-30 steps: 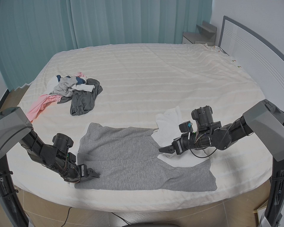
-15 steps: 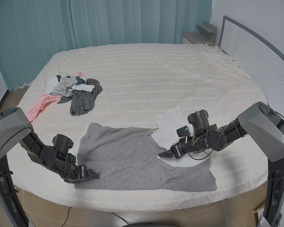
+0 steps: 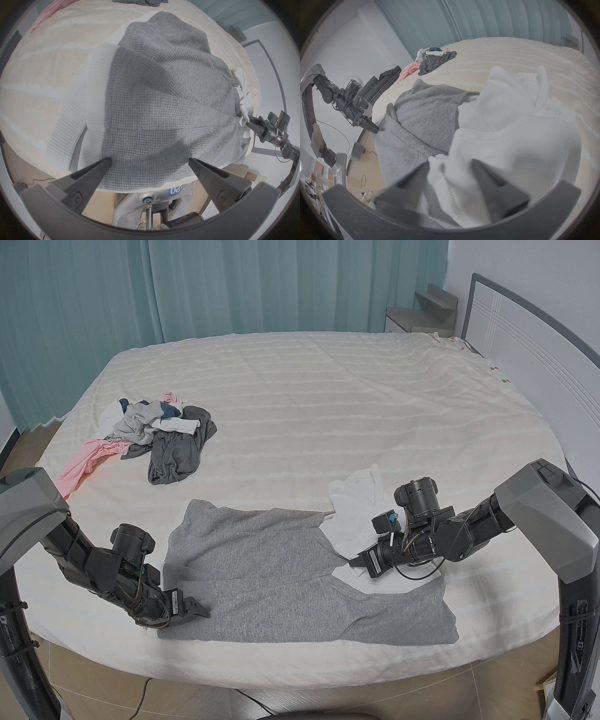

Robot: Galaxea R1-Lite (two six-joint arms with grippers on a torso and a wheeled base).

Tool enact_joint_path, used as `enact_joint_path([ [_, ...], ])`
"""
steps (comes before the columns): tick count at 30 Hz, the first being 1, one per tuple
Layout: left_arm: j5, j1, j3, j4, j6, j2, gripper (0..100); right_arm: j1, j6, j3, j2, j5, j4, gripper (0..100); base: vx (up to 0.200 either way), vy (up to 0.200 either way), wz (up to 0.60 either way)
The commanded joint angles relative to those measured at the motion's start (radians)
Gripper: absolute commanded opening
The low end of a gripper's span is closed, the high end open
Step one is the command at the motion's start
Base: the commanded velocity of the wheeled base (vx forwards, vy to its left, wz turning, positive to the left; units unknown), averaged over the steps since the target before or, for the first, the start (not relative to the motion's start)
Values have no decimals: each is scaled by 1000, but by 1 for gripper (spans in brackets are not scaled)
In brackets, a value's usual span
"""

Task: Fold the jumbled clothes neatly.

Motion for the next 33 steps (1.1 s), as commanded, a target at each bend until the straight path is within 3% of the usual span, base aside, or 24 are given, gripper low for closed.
enact_joint_path([
  [1,0,0,0,-1,1,1,100,-2,-1,-12,7,-4,0,0,0,0,0],
  [11,0,0,0,-1,1,1,100,-14,26,-55,-28,-7,-3,0,0,0,0],
  [18,0,0,0,-1,1,1,100,-10,101,-126,-30,-10,-2,0,0,0,0],
  [26,0,0,0,-1,1,1,100,25,182,-155,-11,-59,-2,0,0,0,0],
  [33,0,0,0,-1,0,1,100,32,185,-167,-5,-63,-2,0,0,0,0],
])
